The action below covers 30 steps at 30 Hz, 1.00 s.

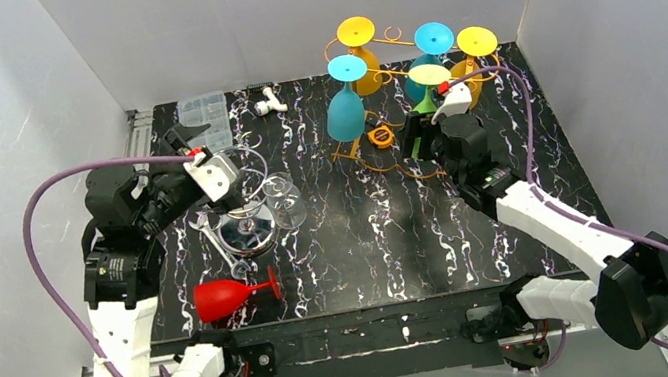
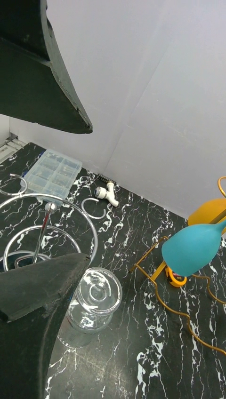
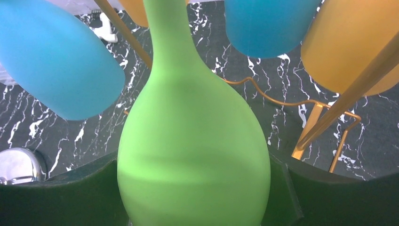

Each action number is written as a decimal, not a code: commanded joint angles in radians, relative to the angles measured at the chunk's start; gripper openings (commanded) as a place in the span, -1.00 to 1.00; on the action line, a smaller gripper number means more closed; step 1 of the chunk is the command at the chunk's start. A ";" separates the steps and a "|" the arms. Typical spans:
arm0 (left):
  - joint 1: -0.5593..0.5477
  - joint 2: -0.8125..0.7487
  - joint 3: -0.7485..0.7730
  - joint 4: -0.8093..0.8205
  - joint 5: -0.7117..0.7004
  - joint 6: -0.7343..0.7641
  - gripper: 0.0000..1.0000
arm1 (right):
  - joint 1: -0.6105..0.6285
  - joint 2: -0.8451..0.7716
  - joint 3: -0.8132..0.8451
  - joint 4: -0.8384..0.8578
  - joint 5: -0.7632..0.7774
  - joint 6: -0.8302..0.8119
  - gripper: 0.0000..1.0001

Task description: Place the wine glass upside down on the wine glass rack

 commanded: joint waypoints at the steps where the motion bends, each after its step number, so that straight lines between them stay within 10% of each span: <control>1: 0.002 -0.006 0.043 -0.042 -0.009 -0.014 0.97 | -0.006 -0.029 -0.029 0.046 0.041 0.023 0.35; 9: 0.003 0.007 0.090 -0.068 -0.025 -0.024 0.97 | -0.006 -0.062 -0.029 0.027 0.055 0.044 0.96; 30: 0.005 0.219 0.433 -0.513 -0.398 -0.173 0.97 | 0.068 -0.312 0.138 -0.471 -0.198 0.136 0.97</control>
